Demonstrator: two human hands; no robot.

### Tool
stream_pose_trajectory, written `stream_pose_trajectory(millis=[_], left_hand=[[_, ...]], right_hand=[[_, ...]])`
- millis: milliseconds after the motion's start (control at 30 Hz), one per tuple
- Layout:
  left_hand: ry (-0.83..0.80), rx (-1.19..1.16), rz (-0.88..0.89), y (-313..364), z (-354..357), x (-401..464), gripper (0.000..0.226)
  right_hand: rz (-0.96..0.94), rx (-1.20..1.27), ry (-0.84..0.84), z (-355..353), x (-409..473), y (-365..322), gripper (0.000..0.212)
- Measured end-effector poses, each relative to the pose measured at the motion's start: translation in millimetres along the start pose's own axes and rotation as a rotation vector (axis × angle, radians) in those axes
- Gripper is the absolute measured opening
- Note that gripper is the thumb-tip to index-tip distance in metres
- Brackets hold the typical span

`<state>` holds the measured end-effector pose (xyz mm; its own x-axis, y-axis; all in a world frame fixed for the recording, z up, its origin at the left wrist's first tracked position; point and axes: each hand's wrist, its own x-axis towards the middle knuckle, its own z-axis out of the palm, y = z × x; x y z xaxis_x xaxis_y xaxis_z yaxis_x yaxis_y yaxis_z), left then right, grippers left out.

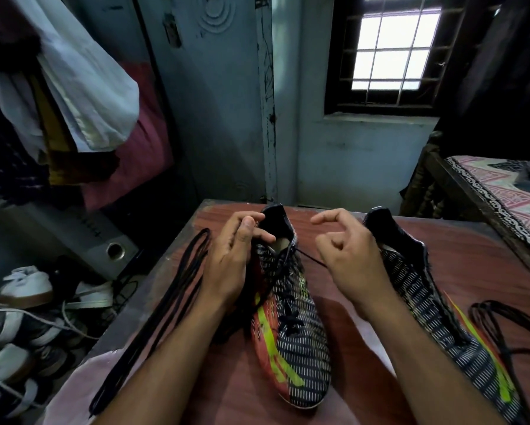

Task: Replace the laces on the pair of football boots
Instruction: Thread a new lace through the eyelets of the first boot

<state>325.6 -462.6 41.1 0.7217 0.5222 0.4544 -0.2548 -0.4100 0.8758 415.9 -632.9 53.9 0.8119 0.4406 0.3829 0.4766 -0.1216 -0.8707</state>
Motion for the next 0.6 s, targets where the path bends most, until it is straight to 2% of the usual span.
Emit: stream_pose_trajectory(millis=[67, 133, 200, 267, 300, 367, 467, 533, 600], left_hand=[[-0.012, 0.008, -0.004, -1.6, -0.3, 1.5, 0.039], [-0.014, 0.015, -0.003, -3.4, -0.3, 2.6, 0.04], [-0.014, 0.027, -0.008, -3.6, -0.9, 3.3, 0.04], [-0.023, 0.037, -0.011, -2.5, -1.8, 3.6, 0.039], [-0.032, 0.042, -0.013, -2.1, -2.1, 3.7, 0.038], [-0.047, 0.049, -0.024, -2.9, -3.0, 4.1, 0.038], [-0.071, 0.019, -0.051, -3.9, -3.6, 4.4, 0.041], [-0.074, 0.02, -0.051, -4.3, -3.2, 4.1, 0.041], [-0.069, 0.03, -0.047, -4.6, -3.0, 3.9, 0.04]], right_hand=[[-0.056, -0.238, -0.12, -1.2, -0.5, 0.9, 0.011], [-0.078, -0.353, -0.169, -3.3, -0.8, -0.7, 0.012], [-0.133, -0.436, -0.142, -5.0, 0.5, -0.9, 0.02], [-0.206, -0.426, -0.028, -4.5, 1.4, -3.0, 0.019], [-0.213, -0.343, 0.045, -3.6, 2.3, -3.9, 0.016], [-0.13, -0.027, 0.129, -1.6, 3.5, -8.7, 0.014], [0.037, 0.478, 0.128, 2.7, 1.8, -21.6, 0.024], [0.101, 0.626, 0.169, 2.9, 1.2, -26.2, 0.027], [0.098, 0.6, 0.236, -1.7, 2.9, -21.7, 0.026]])
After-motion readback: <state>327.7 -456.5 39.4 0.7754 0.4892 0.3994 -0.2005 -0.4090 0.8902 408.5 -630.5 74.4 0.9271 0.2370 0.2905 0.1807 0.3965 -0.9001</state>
